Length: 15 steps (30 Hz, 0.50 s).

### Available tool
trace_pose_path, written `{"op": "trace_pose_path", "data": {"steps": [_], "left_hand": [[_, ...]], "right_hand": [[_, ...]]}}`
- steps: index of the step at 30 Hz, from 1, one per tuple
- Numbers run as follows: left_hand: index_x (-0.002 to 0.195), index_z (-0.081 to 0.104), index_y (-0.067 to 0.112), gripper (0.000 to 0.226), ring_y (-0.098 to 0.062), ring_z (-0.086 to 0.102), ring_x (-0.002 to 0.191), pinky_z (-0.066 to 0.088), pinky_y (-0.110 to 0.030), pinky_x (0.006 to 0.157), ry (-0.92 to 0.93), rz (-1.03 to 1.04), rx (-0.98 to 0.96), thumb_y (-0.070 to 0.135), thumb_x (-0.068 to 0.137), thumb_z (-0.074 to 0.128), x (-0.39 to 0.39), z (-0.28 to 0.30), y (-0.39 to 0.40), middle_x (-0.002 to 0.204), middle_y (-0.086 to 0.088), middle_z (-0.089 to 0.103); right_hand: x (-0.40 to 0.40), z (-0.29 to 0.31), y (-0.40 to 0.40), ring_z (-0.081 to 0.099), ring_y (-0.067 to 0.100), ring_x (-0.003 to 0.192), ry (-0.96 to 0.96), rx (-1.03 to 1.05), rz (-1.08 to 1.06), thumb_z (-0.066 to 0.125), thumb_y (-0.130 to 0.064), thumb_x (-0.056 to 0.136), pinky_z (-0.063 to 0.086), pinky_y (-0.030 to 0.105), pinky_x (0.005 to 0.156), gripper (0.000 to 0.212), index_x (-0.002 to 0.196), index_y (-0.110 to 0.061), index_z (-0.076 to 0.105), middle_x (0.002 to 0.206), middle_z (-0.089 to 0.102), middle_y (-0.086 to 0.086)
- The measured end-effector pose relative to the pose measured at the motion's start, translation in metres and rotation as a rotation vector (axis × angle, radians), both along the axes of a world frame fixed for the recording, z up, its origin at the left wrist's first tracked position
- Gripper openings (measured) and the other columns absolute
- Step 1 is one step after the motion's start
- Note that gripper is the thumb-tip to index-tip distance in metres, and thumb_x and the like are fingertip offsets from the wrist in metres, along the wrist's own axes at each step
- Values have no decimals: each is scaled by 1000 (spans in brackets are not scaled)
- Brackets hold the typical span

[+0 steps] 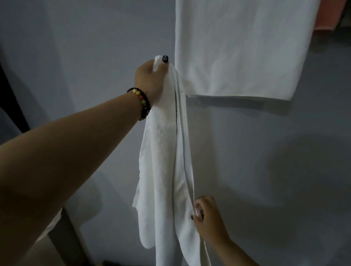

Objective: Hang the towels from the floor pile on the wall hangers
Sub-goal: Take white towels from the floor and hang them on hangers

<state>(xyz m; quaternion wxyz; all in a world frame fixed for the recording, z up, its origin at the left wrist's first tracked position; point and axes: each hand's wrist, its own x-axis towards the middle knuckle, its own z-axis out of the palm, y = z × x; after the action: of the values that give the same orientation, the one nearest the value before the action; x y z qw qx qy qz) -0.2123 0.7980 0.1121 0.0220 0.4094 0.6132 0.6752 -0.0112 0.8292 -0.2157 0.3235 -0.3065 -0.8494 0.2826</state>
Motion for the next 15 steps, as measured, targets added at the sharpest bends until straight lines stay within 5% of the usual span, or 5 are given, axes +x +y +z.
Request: {"op": "trace_pose_path", "data": {"steps": [3, 8, 10, 12, 15], "left_hand": [[75, 51, 15, 33, -12, 49, 57, 47, -25, 56, -20, 32, -17, 41, 97, 51, -9, -8, 0, 65, 3, 48], [84, 50, 15, 33, -15, 44, 65, 41, -28, 61, -28, 89, -24, 45, 95, 51, -32, -11, -3, 72, -4, 43], [84, 50, 16, 32, -16, 45, 69, 42, -29, 64, -18, 97, -40, 47, 94, 50, -41, -12, -1, 75, -5, 44], [84, 50, 17, 32, -17, 46, 71, 43, -31, 65, -11, 107, -48, 48, 94, 49, -46, -14, 2, 77, -5, 45], [79, 47, 18, 33, -16, 41, 68, 38, -30, 65, -30, 124, -11, 48, 94, 49, -49, -13, 6, 72, -3, 41]], "right_hand": [[2, -13, 0, 51, -1, 67, -48, 24, -25, 63, -4, 83, 39, 11, 55, 43, 79, -35, 33, 104, 39, -14], [15, -36, 10, 42, 6, 62, -101, 143, -36, 49, 0, 86, 34, 18, 56, 26, 80, -24, 44, 107, 43, -7], [18, -39, 11, 46, 1, 71, -117, 45, -28, 45, 4, 89, 38, 14, 66, 33, 94, -24, 62, 105, 44, -8], [18, -41, 12, 50, 1, 91, -235, -161, -11, 40, 5, 92, 39, 10, 82, 48, 127, -23, 57, 115, 45, -3], [20, -48, 10, 53, 23, 111, -504, -537, -57, 41, -14, 97, 44, 31, 94, 35, 132, -10, 46, 127, 50, 9]]}}
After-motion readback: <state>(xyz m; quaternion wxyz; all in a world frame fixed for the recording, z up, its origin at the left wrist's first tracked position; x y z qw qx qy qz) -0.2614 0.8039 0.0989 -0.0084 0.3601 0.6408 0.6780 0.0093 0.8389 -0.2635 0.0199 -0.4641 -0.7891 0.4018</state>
